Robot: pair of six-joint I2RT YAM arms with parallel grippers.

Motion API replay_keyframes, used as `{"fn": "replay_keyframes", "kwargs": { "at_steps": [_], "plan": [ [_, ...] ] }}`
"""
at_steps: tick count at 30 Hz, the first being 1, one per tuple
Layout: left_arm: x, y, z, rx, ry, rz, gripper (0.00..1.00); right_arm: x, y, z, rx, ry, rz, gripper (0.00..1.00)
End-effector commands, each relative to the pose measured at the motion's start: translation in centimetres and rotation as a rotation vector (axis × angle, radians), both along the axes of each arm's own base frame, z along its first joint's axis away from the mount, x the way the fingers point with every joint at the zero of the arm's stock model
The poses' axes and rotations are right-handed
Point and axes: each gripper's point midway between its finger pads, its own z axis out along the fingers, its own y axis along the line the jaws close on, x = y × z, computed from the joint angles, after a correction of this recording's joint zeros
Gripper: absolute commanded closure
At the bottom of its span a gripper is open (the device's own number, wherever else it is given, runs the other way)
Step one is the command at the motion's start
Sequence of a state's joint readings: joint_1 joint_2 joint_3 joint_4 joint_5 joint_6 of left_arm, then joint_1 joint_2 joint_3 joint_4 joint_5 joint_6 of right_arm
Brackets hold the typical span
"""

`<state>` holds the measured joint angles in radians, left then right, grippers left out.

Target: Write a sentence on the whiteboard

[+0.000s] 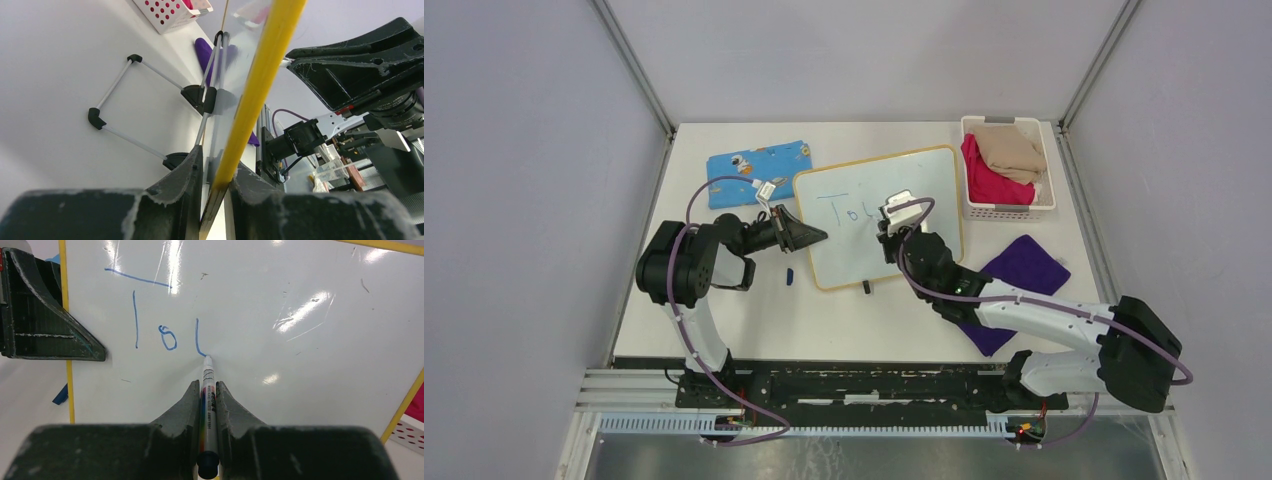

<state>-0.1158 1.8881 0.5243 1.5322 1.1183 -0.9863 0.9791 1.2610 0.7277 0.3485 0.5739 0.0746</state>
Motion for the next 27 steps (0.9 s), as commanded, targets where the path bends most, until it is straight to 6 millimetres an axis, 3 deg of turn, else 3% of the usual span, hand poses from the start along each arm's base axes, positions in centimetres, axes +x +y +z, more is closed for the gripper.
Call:
{"fn": "replay_keyframes", "kwargs": {
  "at_steps": [1,4,12,27],
  "plan": [
    [-1.0,-0.2,2.3,-0.027,-0.162,-0.042,0.75,0.3,-1.3,1.7,0.041,-0.032,-0.047,1.00],
    [-1.1,-0.2,2.2,-0.026,-0.160,-0.046,0.73,-0.3,-0.8,2.8,0.087,-0.053,0.008,1.00],
    [-1.3,-0.4,2.5,-0.028,-0.165,-0.052,0.54,-1.5,0.7,5.4,0.157,-0.092,0.120,1.00],
    [-1.4,-0.5,2.2,-0.027,-0.154,-0.062,0.57,-0.4,2.3,5.5,0.167,-0.078,0.104,1.00]
  ]
}}
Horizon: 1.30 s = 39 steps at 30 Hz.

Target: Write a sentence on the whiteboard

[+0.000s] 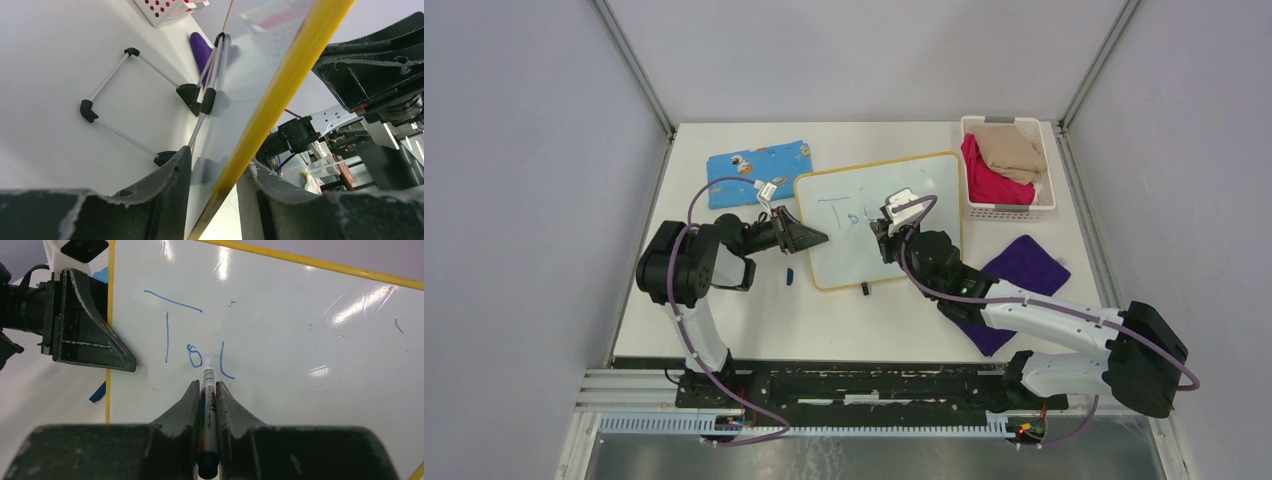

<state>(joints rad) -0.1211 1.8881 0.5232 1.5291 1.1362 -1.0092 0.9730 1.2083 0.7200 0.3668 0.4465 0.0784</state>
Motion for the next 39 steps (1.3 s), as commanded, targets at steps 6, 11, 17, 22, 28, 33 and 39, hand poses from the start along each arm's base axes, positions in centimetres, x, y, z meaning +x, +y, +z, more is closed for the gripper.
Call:
{"fn": "replay_keyframes", "kwargs": {
  "at_steps": [6,11,17,22,28,33,39],
  "plan": [
    [-0.9,-0.3,2.3,-0.026,-0.180,-0.038,0.58,1.4,0.8,3.5,0.100,-0.051,-0.056,1.00],
    [-0.8,-0.3,2.3,-0.026,-0.181,-0.038,0.59,1.8,0.7,3.0,0.084,-0.042,-0.081,1.00],
    [-0.8,-0.3,2.3,-0.026,-0.180,-0.038,0.60,2.0,0.6,2.2,0.060,-0.029,-0.094,1.00],
    [-0.8,-0.3,2.2,-0.026,-0.179,-0.038,0.61,2.0,0.1,1.9,0.047,-0.028,-0.114,1.00],
    [-0.8,-0.3,2.2,-0.026,-0.176,-0.040,0.69,2.0,-0.6,1.6,0.036,-0.026,-0.136,1.00],
    [-0.9,-0.3,2.2,-0.025,-0.176,-0.042,0.78,2.1,-1.1,1.4,0.027,-0.026,-0.153,1.00],
    [-0.9,-0.3,2.1,-0.025,-0.175,-0.042,0.83,2.0,-1.6,1.2,0.020,-0.025,-0.170,1.00]
  ]
}}
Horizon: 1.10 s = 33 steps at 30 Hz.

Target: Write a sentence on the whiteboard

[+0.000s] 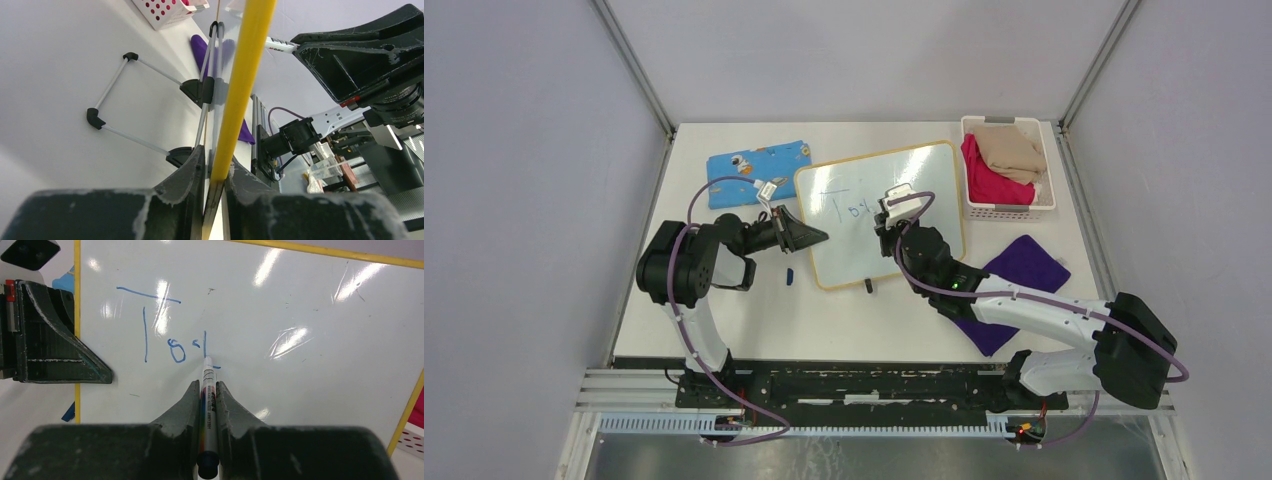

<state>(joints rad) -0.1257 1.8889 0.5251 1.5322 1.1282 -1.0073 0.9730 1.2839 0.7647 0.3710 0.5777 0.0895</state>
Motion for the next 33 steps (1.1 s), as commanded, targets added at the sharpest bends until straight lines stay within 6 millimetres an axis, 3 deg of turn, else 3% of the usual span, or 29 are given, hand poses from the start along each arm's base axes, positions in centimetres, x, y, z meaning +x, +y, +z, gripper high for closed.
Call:
{"fn": "replay_keyframes", "kwargs": {
  "at_steps": [1,4,7,10,13,15,16,22,29,31,33],
  "plan": [
    [-1.0,-0.2,2.0,-0.023,-0.168,-0.046,0.83,0.2,-1.0,1.7,0.040,-0.033,-0.041,1.00],
    [-1.0,-0.2,2.0,-0.023,-0.168,-0.049,0.79,0.1,-0.9,1.9,0.046,-0.038,-0.031,1.00],
    [-1.0,-0.2,2.1,-0.024,-0.166,-0.051,0.62,-0.1,-0.5,2.4,0.068,-0.046,0.000,1.00],
    [-1.1,-0.2,2.4,-0.026,-0.172,-0.050,0.52,-0.7,0.1,3.6,0.110,-0.060,0.050,1.00],
    [-1.0,-0.2,2.7,-0.029,-0.175,-0.047,0.31,-1.6,0.4,5.1,0.151,-0.082,0.101,1.00],
    [-1.0,-0.1,2.9,-0.032,-0.180,-0.042,0.07,-2.3,0.7,5.9,0.169,-0.094,0.142,1.00],
    [-1.0,-0.1,3.0,-0.033,-0.180,-0.040,0.01,-2.7,0.7,6.3,0.176,-0.098,0.162,1.00],
    [-1.3,0.7,4.6,-0.046,-0.205,0.003,0.00,-4.3,0.1,8.0,0.212,-0.119,0.226,1.00],
    [-0.4,3.8,6.4,-0.024,-0.163,0.198,0.00,-5.4,-1.2,9.5,0.230,-0.152,0.238,1.00],
    [-0.1,5.1,6.6,0.048,-0.183,0.297,0.00,-5.7,-1.6,9.6,0.234,-0.158,0.240,1.00],
    [1.6,6.9,5.1,0.265,-0.171,0.446,0.00,-5.9,-1.7,9.7,0.237,-0.161,0.248,1.00]
  ]
}}
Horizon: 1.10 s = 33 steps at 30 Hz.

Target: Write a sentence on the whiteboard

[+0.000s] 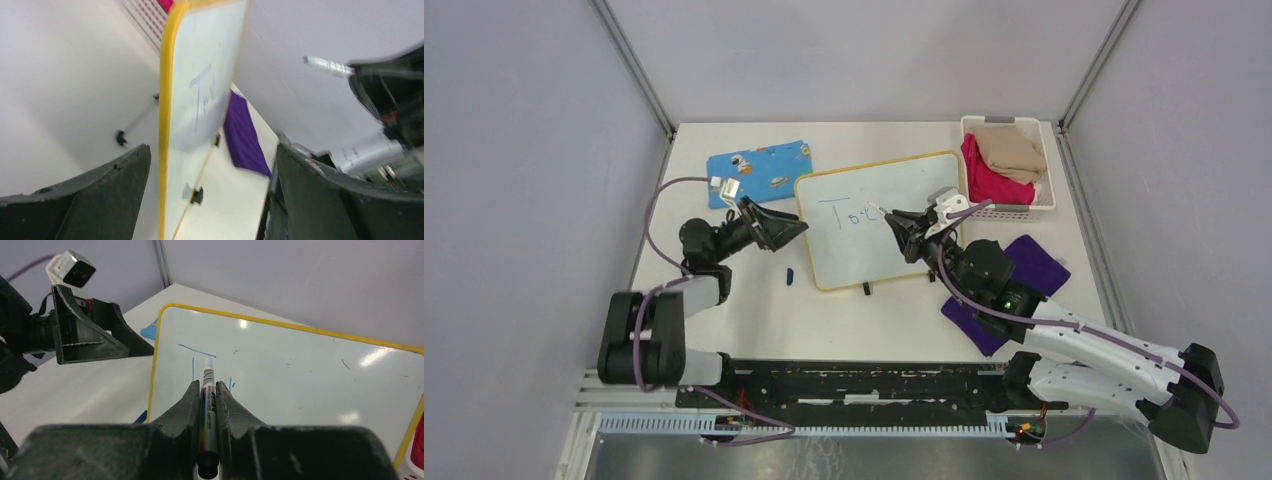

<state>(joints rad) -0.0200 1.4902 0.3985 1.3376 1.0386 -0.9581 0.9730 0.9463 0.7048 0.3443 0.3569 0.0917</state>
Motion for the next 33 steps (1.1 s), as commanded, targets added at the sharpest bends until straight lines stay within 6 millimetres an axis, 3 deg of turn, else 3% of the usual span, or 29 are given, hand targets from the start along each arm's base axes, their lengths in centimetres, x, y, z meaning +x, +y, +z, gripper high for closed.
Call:
{"fn": "replay_keyframes", "kwargs": {
  "at_steps": [1,3,6,9,12,16,19,21,25,29,33],
  "plan": [
    [3.4,4.4,-1.6,0.383,0.009,0.377,0.00,-0.8,-0.2,1.0,0.029,-0.027,0.030,1.00],
    [3.3,7.8,-1.8,0.578,0.101,0.529,0.00,-1.0,-0.3,1.1,0.035,-0.030,0.034,1.00],
    [4.0,12.9,3.0,0.598,0.141,0.871,0.00,-1.0,-0.3,1.2,0.044,-0.034,0.037,1.00],
    [4.2,13.5,5.3,0.524,0.179,0.950,0.00,-1.2,-0.2,1.5,0.051,-0.038,0.048,1.00],
    [4.9,13.2,5.7,0.473,0.224,0.958,0.00,-1.3,-0.4,1.7,0.055,-0.043,0.048,1.00],
    [5.3,14.4,7.0,0.343,0.306,1.072,0.00,-1.5,-0.7,1.7,0.057,-0.046,0.051,1.00],
    [5.2,11.3,8.9,0.364,0.158,0.877,0.00,-1.6,-0.7,1.7,0.055,-0.047,0.054,1.00],
    [4.7,9.5,9.1,0.392,0.083,0.758,0.02,-1.6,-0.7,1.7,0.053,-0.047,0.056,1.00],
    [2.9,7.0,5.3,0.452,0.084,0.560,0.02,-1.6,-0.7,1.5,0.045,-0.048,0.051,1.00],
    [1.0,2.5,2.0,0.483,0.087,0.449,0.00,-1.4,-0.5,1.2,0.036,-0.046,0.050,1.00],
    [0.8,2.0,-0.9,0.572,0.106,0.431,0.00,-1.3,-0.6,1.4,0.033,-0.049,0.044,1.00]
  ]
}}
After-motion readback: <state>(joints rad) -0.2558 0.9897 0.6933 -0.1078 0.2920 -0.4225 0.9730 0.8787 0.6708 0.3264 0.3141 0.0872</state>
